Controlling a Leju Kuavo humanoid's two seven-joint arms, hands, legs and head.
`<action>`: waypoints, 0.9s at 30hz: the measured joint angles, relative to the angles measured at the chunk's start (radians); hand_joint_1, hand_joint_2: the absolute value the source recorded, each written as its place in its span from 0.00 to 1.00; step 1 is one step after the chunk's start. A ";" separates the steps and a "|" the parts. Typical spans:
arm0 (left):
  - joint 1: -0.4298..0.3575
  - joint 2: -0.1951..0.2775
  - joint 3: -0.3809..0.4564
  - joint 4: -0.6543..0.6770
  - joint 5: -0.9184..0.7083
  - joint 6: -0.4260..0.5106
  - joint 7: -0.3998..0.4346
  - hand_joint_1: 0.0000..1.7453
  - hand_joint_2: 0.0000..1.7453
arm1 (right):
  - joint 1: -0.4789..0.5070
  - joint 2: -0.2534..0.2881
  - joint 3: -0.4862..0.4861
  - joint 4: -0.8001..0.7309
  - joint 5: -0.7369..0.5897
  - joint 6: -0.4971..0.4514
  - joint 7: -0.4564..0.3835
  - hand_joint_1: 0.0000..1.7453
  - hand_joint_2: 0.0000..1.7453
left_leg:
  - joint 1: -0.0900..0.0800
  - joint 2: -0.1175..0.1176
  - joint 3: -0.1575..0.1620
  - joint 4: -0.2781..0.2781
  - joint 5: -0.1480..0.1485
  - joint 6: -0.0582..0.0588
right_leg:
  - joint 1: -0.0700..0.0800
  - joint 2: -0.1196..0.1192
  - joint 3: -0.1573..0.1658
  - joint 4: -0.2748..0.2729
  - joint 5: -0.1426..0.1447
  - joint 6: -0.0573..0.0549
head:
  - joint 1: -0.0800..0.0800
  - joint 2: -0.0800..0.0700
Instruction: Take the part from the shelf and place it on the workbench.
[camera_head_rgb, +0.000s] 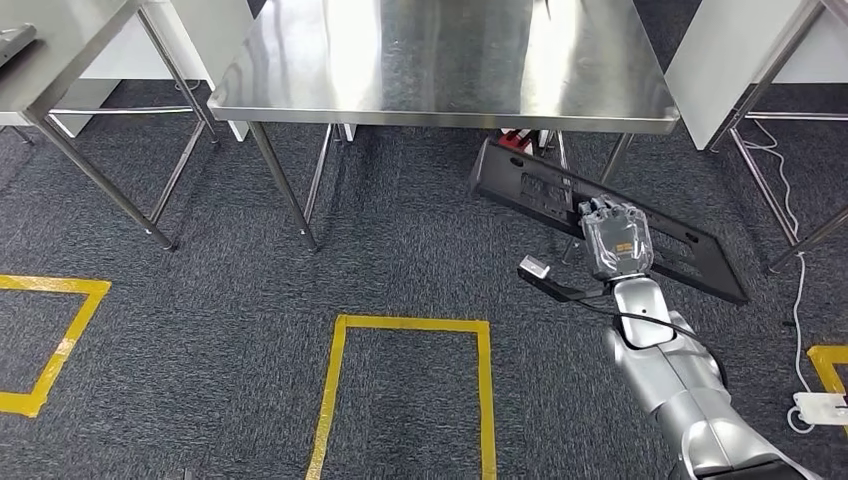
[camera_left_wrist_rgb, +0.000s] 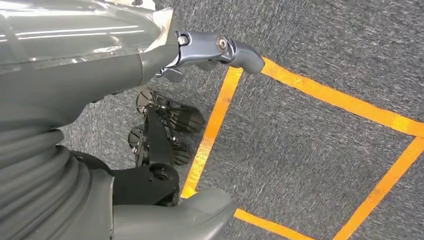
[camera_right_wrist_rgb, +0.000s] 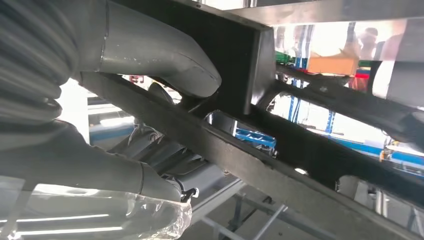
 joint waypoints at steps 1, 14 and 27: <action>-0.001 0.000 0.000 0.000 0.001 0.003 0.000 0.00 1.00 | -0.004 0.001 0.000 -0.001 0.000 0.000 0.000 1.00 1.00 | 0.003 0.005 -0.013 0.027 -0.016 -0.009 | -0.002 0.000 0.002 -0.001 -0.002 -0.012 | -0.002 0.000; 0.000 -0.006 0.000 0.000 0.001 0.004 0.000 0.00 1.00 | -0.019 -0.005 0.004 -0.042 0.000 0.000 0.003 1.00 1.00 | 0.024 0.021 -0.045 -0.002 0.050 -0.010 | 0.008 0.003 0.031 -0.013 -0.026 -0.065 | -0.005 0.000; -0.008 -0.008 0.000 0.000 -0.006 -0.013 -0.002 0.00 1.00 | -0.016 -0.023 0.006 -0.058 0.000 0.000 0.002 1.00 1.00 | 0.006 0.020 -0.035 -0.008 0.050 0.005 | 0.022 -0.009 0.001 -0.009 0.000 -0.061 | -0.001 0.000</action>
